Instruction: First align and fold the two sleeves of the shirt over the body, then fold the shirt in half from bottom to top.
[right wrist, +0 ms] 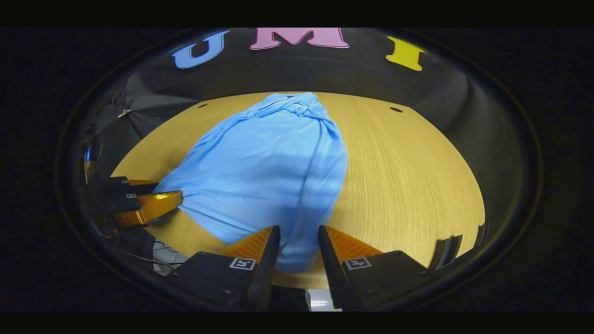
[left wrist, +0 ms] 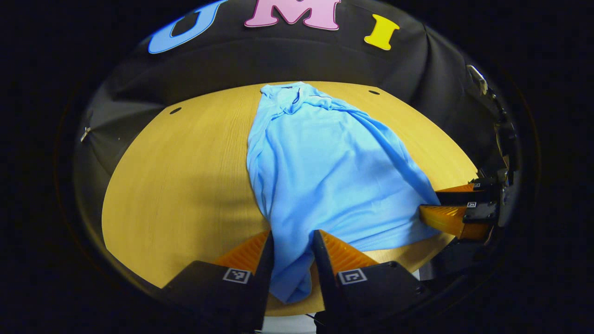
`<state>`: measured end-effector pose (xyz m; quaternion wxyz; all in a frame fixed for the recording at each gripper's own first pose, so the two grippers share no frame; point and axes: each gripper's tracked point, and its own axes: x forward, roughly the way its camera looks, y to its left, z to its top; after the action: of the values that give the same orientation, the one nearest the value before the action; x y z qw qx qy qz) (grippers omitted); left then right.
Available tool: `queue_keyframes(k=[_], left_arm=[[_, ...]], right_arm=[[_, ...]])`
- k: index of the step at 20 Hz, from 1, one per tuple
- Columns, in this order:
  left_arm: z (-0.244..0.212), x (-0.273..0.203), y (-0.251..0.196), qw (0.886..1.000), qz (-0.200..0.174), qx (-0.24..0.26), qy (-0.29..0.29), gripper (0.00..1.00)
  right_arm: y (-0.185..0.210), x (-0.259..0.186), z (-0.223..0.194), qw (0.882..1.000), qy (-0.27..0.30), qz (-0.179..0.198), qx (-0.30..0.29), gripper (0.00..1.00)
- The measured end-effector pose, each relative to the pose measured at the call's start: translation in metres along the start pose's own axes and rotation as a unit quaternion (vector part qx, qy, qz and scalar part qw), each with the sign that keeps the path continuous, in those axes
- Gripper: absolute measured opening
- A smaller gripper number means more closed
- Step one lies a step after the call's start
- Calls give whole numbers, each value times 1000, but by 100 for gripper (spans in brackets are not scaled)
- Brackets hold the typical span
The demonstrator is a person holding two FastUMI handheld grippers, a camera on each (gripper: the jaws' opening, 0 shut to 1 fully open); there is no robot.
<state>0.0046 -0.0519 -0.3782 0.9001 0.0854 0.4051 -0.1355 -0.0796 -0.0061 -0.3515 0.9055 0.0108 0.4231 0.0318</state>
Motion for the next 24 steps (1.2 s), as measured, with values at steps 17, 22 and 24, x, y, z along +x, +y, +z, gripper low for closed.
queue_keyframes(k=[17,22,24], left_arm=[[59,-10,-4,998,-40,-57,4,6],[155,-4,19,995,-39,-78,-45,6],[193,4,29,994,-36,-87,-60,6]], right_arm=[[-4,16,86,996,-20,78,36,13],[-14,28,171,993,-71,82,38,7],[-19,35,216,991,-99,85,36,13]])
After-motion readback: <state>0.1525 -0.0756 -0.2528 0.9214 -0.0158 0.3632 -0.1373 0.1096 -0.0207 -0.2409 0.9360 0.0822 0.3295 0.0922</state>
